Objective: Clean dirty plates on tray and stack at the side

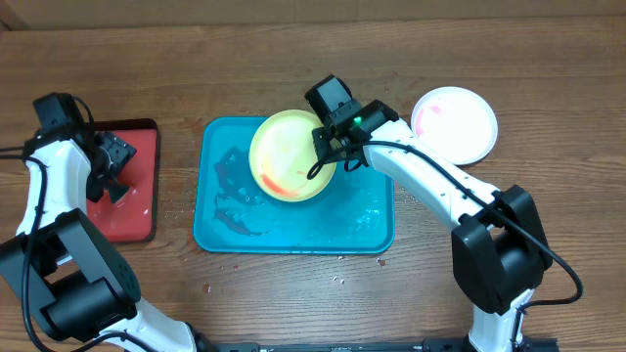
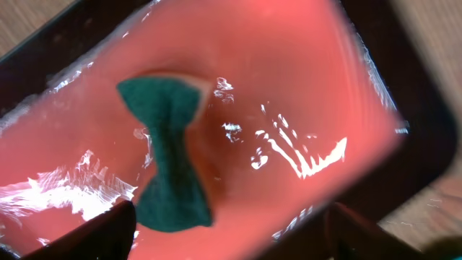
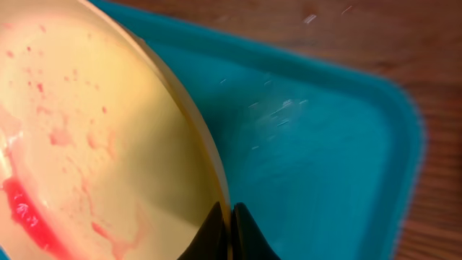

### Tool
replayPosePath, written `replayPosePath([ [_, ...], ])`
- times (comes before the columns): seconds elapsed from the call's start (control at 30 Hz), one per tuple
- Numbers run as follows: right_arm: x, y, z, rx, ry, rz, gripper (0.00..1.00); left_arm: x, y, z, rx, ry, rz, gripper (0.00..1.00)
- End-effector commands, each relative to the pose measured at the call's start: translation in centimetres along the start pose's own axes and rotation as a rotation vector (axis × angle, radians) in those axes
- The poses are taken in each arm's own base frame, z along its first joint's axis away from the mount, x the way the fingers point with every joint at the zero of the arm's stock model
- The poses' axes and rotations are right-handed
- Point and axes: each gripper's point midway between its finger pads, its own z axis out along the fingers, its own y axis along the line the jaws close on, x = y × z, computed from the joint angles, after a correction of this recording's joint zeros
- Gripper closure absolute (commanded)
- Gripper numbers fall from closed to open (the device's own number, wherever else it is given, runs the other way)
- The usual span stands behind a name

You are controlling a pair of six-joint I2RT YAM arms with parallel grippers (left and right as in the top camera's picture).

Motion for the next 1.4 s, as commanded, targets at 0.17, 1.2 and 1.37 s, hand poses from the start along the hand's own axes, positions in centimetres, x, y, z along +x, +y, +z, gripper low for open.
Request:
replayPosePath([
  [0.17,-6.4,-1.5,-9.5,0.486,-0.367,-0.254,0.96,-3.2,-3.4,-6.9,0.173,-0.134,0.032,0.0],
  [1.2,-8.1,8.5,-16.1,0.585,-0.672,-0.496,0.96,-3.1,-3.3,-6.7,0.165,-0.127,0.033,0.0],
  [1.37,-4.8,11.1,-9.7,0.218,-0.448,-0.717,0.96,-3.1,-3.3,-6.7,0.165,-0.127,0.033,0.0],
])
